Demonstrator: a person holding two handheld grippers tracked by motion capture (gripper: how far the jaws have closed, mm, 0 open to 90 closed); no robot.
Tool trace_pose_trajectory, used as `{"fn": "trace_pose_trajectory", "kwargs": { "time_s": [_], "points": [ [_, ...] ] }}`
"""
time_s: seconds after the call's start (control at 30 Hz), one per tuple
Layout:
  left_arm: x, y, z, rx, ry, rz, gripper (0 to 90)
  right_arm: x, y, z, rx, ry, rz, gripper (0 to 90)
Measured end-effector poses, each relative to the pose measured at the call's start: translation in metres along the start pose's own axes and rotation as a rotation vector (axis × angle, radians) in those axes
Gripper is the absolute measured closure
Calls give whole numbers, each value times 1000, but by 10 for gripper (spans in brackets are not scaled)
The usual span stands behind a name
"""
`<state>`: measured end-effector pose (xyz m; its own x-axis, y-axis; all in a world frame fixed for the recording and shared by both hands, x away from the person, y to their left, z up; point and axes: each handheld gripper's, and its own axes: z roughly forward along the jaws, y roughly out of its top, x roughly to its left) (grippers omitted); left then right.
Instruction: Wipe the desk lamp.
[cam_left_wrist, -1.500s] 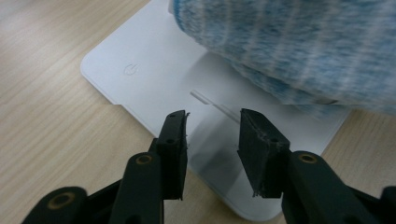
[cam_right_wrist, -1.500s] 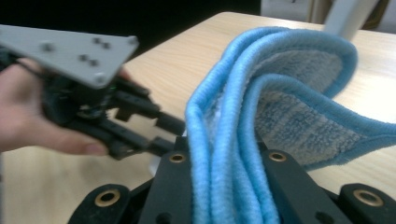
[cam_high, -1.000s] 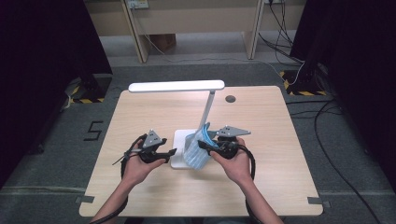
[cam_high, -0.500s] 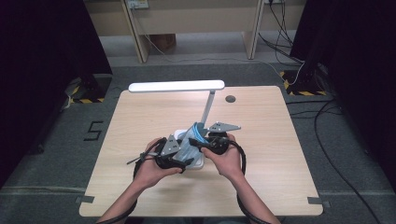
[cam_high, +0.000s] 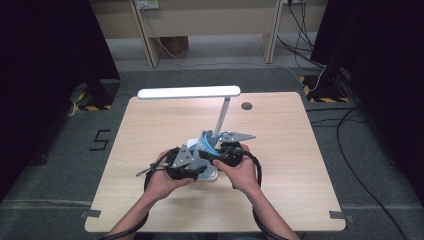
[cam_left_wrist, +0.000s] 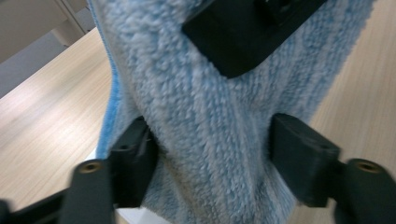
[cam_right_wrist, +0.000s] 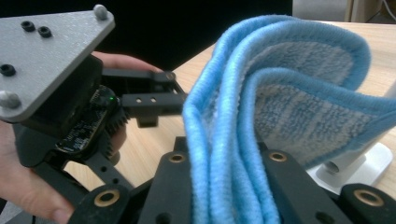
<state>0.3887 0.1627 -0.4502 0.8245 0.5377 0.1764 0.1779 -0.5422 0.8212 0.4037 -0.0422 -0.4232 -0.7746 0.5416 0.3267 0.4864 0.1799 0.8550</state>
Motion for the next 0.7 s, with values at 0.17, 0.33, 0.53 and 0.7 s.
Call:
{"fn": "trace_pose_trajectory", "kwargs": {
  "time_s": [0.17, 0.33, 0.53, 0.7],
  "points": [
    [4, -2, -1, -18, -35, -35, 608, -2, 0, 2, -7, 14, 21, 795],
    [7, -3, -2, 9, -38, -55, 710, -3, 1, 3, -8, -2, 3, 693],
    [16, -9, -5, 79, 9, -111, 725, -12, 6, -21, -80, -89, -27, 553],
    [20, -10, -1, 124, 48, -146, 725, -29, 13, -43, -157, -251, -44, 479]
  ]
}}
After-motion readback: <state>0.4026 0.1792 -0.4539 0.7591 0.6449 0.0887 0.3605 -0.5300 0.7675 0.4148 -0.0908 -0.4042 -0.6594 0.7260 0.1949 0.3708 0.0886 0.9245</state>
